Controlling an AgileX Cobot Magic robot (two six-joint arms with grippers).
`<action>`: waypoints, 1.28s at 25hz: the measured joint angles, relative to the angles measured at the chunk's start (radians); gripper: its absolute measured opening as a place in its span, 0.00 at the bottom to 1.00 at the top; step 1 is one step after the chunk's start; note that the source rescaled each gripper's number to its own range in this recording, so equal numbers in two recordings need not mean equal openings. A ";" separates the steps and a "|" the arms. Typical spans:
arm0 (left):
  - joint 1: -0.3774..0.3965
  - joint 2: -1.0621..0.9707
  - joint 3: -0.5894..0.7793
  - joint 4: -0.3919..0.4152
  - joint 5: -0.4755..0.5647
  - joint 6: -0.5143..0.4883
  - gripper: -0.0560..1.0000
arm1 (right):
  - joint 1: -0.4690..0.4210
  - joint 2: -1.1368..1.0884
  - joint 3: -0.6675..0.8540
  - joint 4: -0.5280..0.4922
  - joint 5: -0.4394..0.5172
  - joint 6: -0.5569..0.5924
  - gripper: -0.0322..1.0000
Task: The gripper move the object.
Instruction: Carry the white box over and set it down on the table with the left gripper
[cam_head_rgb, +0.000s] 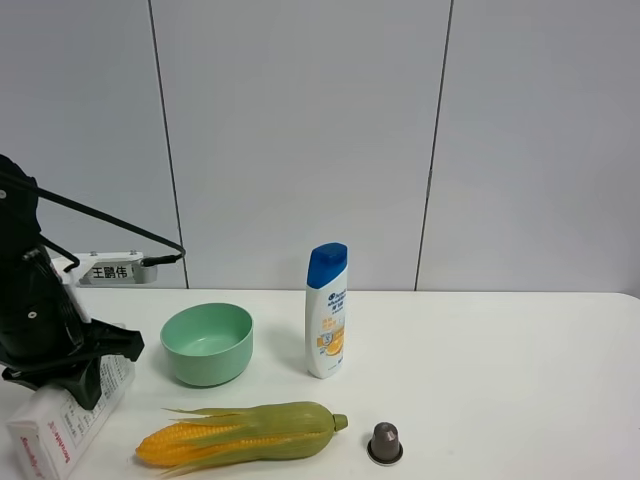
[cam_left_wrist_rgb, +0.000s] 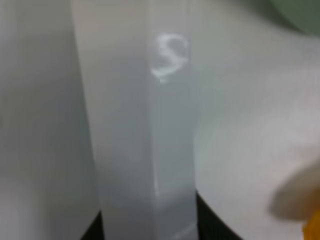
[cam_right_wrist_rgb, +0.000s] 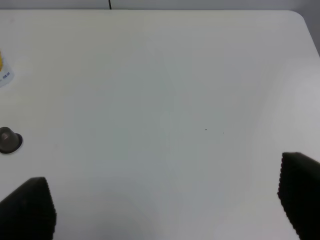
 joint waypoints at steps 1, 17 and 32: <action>0.000 -0.022 0.000 0.004 0.017 -0.003 0.05 | 0.000 0.000 0.000 0.000 0.000 0.000 1.00; -0.104 -0.259 -0.306 0.043 0.485 -0.156 0.05 | 0.000 0.000 0.000 0.000 0.000 0.000 1.00; -0.410 -0.259 -0.506 0.016 0.522 -0.255 0.05 | 0.000 0.000 0.000 0.000 0.000 0.000 1.00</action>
